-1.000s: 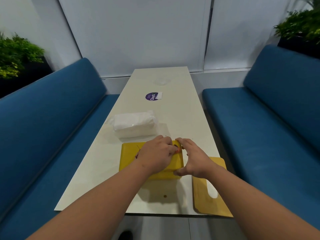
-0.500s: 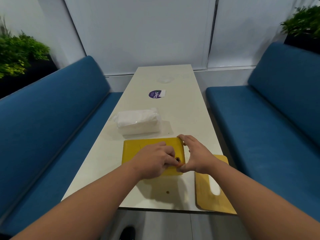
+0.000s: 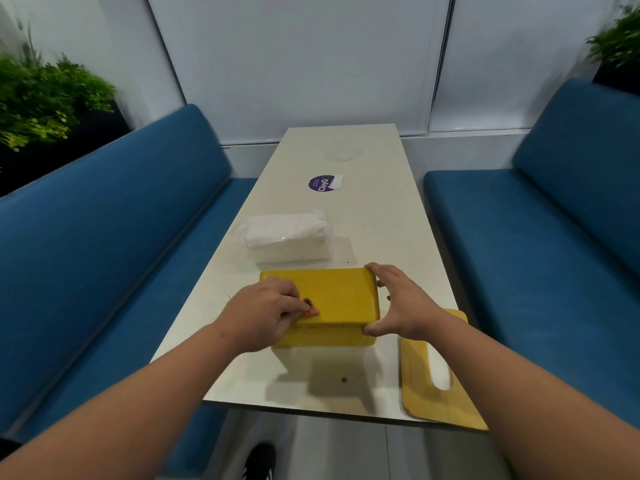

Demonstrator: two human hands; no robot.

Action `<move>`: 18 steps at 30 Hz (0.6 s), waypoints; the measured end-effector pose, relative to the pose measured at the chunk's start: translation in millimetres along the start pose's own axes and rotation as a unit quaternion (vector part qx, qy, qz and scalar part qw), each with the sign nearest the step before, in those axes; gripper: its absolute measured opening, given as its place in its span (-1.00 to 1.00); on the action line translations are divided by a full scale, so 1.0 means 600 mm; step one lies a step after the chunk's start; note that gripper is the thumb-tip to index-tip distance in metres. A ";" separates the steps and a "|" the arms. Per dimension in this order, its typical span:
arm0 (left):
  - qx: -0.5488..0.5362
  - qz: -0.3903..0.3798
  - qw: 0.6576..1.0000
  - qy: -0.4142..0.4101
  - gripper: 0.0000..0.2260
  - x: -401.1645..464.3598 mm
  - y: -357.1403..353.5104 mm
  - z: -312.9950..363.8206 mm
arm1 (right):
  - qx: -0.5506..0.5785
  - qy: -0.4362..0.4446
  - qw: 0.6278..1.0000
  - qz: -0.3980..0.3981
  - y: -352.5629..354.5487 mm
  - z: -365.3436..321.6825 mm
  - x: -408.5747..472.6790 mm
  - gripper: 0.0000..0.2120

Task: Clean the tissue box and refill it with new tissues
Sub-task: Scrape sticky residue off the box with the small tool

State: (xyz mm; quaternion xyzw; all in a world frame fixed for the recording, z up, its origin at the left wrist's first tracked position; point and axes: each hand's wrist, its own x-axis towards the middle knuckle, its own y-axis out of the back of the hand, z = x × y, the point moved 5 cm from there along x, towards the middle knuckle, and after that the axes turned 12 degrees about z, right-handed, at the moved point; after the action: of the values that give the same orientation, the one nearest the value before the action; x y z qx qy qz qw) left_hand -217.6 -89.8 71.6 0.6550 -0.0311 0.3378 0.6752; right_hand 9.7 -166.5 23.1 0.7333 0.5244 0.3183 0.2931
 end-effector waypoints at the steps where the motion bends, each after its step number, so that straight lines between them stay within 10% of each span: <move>1: 0.003 0.015 1.000 0.012 -0.62 0.000 -0.006 0.007 | 0.003 -0.001 1.000 0.002 0.000 0.000 0.000 0.10; 18: 0.095 0.177 0.958 0.205 -0.82 0.006 -0.052 0.107 | -0.025 0.042 0.998 0.038 -0.009 -0.008 -0.003 0.12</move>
State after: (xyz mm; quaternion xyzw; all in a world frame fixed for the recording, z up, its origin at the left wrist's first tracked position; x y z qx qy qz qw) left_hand -173.4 -143.5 55.2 0.6167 0.0245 0.5804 0.5312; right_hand 2.6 -166.6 21.7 0.7309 0.4998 0.3734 0.2767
